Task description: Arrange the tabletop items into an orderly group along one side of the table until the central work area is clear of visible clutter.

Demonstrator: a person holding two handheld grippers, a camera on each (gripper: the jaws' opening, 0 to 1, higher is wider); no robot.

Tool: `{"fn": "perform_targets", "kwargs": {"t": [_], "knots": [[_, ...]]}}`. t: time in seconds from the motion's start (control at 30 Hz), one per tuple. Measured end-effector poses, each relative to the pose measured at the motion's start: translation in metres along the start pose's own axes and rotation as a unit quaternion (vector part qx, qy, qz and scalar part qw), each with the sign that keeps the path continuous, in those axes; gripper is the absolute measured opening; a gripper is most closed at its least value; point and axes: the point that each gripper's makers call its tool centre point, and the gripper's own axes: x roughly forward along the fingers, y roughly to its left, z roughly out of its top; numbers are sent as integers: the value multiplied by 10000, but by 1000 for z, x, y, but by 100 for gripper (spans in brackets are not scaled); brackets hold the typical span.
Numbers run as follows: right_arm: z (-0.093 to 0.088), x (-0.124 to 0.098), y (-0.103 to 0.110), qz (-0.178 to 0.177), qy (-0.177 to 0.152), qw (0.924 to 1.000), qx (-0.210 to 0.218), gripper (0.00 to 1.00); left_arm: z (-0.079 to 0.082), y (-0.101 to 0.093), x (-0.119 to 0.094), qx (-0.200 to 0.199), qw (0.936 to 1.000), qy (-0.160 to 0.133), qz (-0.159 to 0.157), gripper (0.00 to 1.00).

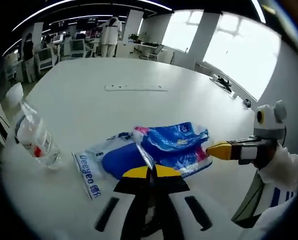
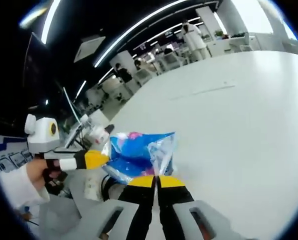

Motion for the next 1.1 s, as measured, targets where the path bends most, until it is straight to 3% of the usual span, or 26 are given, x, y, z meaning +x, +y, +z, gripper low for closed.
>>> {"fn": "perform_targets", "kwargs": {"t": [0.3, 0.47, 0.6, 0.9, 1.1], "knots": [[21, -51, -73, -357, -208, 9991, 9, 0, 13, -75, 47, 16, 9992, 62, -388, 0], [29, -70, -104, -557, -237, 9981, -74, 0, 16, -105, 68, -150, 9985, 77, -526, 0], [36, -80, -125, -673, -249, 9974, -101, 0, 18, -127, 87, 26, 9984, 155, -536, 0], [49, -83, -169, -836, -265, 9961, -14, 0, 27, -148, 125, 245, 9972, 354, -610, 0], [41, -68, -189, -917, -42, 9957, -106, 0, 10, -147, 149, 286, 9956, 671, -589, 0]]}}
